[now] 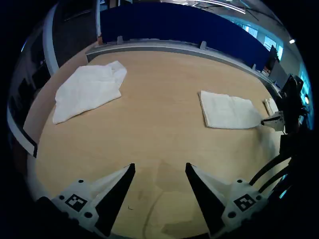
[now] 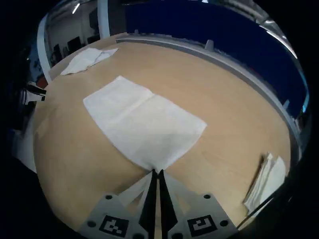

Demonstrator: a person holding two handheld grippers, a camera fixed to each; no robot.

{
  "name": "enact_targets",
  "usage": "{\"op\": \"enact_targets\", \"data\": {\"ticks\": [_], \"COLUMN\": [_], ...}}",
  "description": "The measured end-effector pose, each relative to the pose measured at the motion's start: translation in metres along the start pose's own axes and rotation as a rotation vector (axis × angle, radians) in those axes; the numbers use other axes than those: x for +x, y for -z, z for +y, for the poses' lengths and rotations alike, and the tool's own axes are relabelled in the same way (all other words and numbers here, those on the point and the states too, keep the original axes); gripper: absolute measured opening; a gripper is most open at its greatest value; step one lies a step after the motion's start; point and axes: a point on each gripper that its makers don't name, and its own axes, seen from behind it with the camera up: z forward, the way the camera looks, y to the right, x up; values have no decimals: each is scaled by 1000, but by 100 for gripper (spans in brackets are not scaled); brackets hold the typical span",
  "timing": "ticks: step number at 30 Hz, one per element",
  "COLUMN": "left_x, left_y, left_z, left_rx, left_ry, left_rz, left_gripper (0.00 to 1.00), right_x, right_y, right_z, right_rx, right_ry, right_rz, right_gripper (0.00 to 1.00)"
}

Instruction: Fold towel

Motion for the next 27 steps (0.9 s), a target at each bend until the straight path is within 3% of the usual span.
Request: {"op": "enact_targets", "data": {"ticks": [6,15,27], "left_x": [2,3,3], "left_y": [4,12,19], "left_z": [0,-2,-7], "left_rx": [-4,-8,-11], "left_ry": [6,15,42], "left_rz": [9,24,44], "left_gripper": [93,94,93], "right_x": [34,92,116], "right_y": [14,25,21], "right_z": [2,-6,-14], "right_rx": [-4,-5,7], "right_ry": [39,156,217], "right_rz": [37,83,81], "right_gripper": [4,4,4]}}
